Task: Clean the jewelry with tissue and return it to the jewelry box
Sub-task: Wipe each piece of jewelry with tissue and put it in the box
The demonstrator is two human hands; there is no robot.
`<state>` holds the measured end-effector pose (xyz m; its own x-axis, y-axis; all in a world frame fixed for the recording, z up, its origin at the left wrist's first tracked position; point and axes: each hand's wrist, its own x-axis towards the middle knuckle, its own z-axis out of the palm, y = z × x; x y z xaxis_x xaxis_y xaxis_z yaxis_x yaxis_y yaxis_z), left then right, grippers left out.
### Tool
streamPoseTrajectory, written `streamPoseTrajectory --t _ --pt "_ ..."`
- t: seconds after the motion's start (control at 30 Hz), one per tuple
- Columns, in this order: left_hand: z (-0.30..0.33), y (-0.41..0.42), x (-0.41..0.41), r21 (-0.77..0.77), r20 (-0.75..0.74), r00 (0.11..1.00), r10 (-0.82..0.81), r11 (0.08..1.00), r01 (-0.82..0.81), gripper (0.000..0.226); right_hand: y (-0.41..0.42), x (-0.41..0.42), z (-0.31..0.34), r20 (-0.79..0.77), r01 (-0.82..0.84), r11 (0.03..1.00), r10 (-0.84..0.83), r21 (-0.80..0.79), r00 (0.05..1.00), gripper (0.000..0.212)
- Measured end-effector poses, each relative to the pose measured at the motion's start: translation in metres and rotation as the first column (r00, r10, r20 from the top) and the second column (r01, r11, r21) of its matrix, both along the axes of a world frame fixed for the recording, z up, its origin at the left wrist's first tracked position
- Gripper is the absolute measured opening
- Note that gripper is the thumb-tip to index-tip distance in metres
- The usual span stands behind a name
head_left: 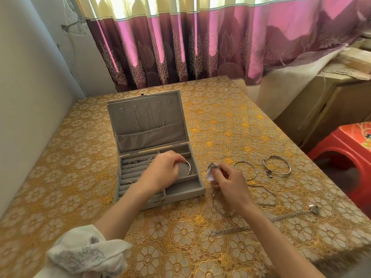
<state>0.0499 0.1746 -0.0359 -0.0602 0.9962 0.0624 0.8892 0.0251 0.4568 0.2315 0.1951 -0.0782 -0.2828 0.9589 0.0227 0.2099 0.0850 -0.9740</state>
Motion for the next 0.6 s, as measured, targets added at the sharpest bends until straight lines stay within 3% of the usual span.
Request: streamPoseTrajectory --t 0.13,0.3,0.4,0.53,0.6 --pt "-0.002 -0.007 0.001 -0.230 -0.182 0.973 -0.140 0.968 0.096 0.044 -0.005 0.013 0.007 -0.013 0.030 0.999 -0.030 0.030 0.999 0.020" --pt "0.001 -0.012 0.001 -0.225 -0.286 0.945 -0.155 0.970 0.091 0.039 -0.011 0.035 0.008 0.020 0.084 0.993 -0.086 0.085 0.996 0.018" --pt "0.002 -0.019 0.007 -0.092 -0.225 0.963 -0.147 0.987 0.129 0.037 -0.016 0.048 0.004 0.051 0.100 0.990 -0.106 0.103 0.993 0.015" --pt "-0.002 -0.041 0.035 0.243 -0.126 0.975 -0.182 0.948 0.208 0.029 -0.027 0.064 -0.002 0.038 0.168 0.975 -0.175 0.143 0.984 0.017" --pt "-0.010 -0.054 0.057 0.289 -0.084 0.970 -0.227 0.926 0.241 0.026 -0.035 0.070 -0.006 0.011 0.197 0.972 -0.200 0.131 0.980 0.012"
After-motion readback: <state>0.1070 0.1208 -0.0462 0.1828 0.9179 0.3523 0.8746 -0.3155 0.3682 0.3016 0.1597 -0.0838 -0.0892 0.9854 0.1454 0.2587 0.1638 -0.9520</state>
